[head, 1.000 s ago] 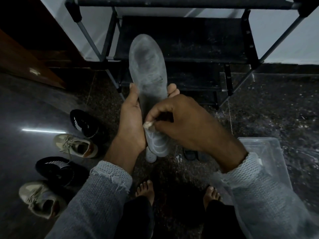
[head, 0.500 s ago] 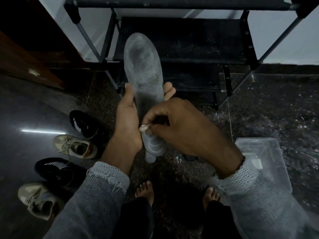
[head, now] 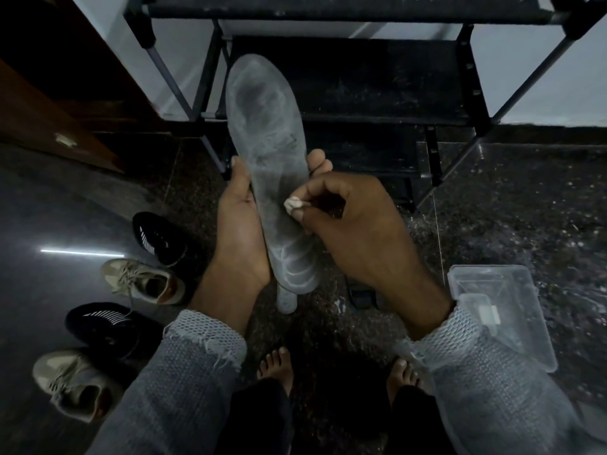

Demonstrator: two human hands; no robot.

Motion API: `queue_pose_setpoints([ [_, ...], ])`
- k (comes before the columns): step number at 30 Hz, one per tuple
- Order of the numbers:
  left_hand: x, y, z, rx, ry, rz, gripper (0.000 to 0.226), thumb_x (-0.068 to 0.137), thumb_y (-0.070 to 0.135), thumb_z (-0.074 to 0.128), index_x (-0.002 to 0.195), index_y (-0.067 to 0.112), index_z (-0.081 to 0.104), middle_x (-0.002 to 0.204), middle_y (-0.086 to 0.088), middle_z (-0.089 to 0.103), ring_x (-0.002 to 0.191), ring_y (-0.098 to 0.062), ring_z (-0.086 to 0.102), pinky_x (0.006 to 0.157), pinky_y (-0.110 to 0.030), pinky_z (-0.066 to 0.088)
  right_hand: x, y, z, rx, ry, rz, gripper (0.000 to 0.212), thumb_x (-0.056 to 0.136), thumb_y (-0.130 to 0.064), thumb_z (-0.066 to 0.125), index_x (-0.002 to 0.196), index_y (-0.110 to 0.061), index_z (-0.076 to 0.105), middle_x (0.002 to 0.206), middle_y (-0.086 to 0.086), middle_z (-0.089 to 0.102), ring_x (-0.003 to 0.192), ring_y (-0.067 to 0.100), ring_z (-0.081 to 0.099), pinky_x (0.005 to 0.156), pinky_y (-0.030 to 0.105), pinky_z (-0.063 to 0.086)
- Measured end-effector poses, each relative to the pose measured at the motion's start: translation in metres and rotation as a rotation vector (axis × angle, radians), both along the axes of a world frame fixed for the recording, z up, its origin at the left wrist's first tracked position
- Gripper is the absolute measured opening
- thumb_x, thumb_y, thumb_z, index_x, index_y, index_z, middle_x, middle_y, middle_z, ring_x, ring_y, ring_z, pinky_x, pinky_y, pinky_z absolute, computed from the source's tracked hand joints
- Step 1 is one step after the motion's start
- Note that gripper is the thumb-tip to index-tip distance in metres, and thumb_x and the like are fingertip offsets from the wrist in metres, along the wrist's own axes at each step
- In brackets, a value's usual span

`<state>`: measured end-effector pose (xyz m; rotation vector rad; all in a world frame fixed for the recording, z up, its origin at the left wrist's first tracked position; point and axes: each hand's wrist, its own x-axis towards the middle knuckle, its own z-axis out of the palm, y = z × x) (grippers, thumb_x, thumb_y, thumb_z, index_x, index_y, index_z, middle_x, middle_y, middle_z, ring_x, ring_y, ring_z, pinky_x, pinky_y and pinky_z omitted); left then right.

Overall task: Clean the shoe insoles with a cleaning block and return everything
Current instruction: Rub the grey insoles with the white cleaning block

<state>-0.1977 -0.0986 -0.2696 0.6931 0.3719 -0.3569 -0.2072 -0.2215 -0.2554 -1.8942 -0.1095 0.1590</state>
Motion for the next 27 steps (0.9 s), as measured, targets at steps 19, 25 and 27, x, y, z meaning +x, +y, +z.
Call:
queue_pose_setpoints([
  [19, 0.0056, -0.0002, -0.0084, -0.031, -0.058, -0.085, 0.069, 0.100, 0.058, 0.023, 0.123, 0.005, 0.060, 0.125, -0.014, 0.061, 0.111, -0.024, 0.064, 0.105, -0.038, 0.046, 0.0052, -0.0067, -0.0034, 0.104, 0.029, -0.084, 0.005, 0.082, -0.011, 0.075, 0.084, -0.015, 0.074, 0.077, -0.010, 0.071, 0.073, 0.000, 0.067, 0.077, 0.023, 0.056],
  [25, 0.0040, 0.0016, -0.0068, -0.039, -0.097, -0.092, 0.074, 0.099, 0.054, 0.022, 0.097, 0.005, 0.076, 0.105, -0.011, 0.071, 0.100, -0.020, 0.069, 0.103, -0.034, 0.046, 0.0057, -0.0070, -0.0014, 0.069, -0.005, -0.024, 0.008, 0.083, -0.009, 0.074, 0.086, -0.017, 0.074, 0.080, -0.010, 0.071, 0.077, 0.002, 0.067, 0.079, 0.024, 0.057],
  [27, 0.0036, 0.0000, -0.0064, -0.033, -0.081, -0.059, 0.072, 0.100, 0.054, 0.023, 0.100, 0.003, 0.074, 0.108, -0.013, 0.069, 0.099, -0.022, 0.068, 0.101, -0.036, 0.047, 0.0054, -0.0075, -0.0010, 0.043, -0.031, -0.032, 0.007, 0.084, -0.010, 0.073, 0.088, -0.016, 0.074, 0.082, -0.011, 0.071, 0.078, 0.002, 0.067, 0.079, 0.026, 0.057],
])
